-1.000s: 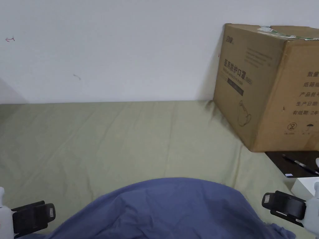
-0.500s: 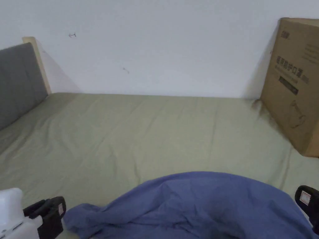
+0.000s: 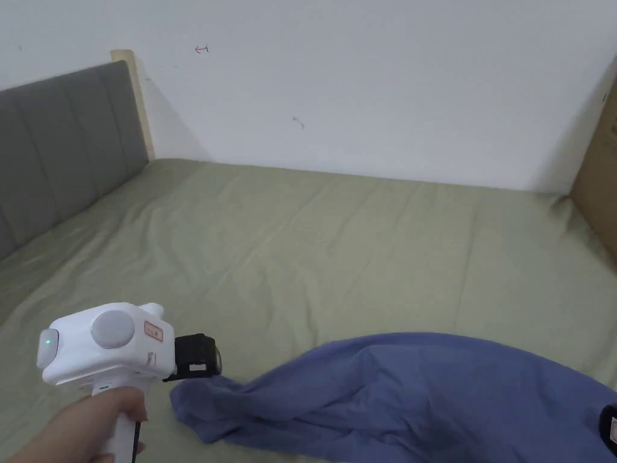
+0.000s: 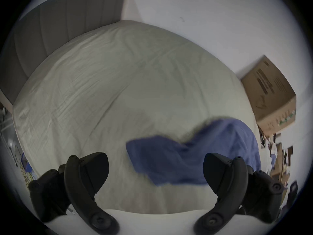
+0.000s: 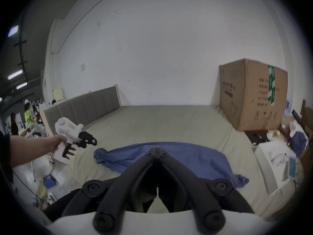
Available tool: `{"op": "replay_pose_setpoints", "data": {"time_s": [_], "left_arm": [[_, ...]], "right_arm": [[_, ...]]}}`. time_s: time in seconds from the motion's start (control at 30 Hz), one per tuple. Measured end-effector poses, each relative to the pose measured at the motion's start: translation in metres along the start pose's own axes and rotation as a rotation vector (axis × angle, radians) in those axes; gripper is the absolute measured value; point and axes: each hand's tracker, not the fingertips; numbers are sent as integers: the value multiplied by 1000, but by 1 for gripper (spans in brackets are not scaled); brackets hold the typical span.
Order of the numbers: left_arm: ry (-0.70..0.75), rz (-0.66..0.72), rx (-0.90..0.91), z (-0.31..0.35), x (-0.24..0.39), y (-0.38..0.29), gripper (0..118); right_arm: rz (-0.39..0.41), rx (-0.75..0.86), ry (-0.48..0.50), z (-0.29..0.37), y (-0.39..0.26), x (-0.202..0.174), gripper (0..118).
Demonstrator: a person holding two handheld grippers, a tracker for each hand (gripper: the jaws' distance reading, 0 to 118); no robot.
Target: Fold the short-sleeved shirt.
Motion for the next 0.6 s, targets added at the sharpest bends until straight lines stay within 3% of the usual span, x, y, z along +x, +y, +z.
{"op": "replay_pose_setpoints", "data": {"time_s": [0.17,0.23,0.3,0.33,0.37,0.4,0.5,0.6], "left_arm": [[-83,92,-180,-56,-3,0,111],[-130,110,-211,-69,-1,-12,85],[-37,50,-114,-64,-2,-15,61],[-45,22,-71,-57,-1,-14,43],[-98,7,-21,-49,1,-15,14],[-172,25,36,-31,4,-21,3],[-227,27,140,-2,14,-36,3],[-261,6,189,16,28,-55,3]], "right_arm": [[-71,-60,-43,-18,-7,17,0],[-79,-97,-49,-31,-10,22,0],[-80,-144,-37,-54,-9,28,0],[-59,-153,-42,-66,-8,30,0],[-24,-167,-45,-82,-3,32,0],[9,-179,-45,-102,4,36,0],[64,-244,-57,-176,26,59,0],[19,-391,-29,-264,48,82,0]]}}
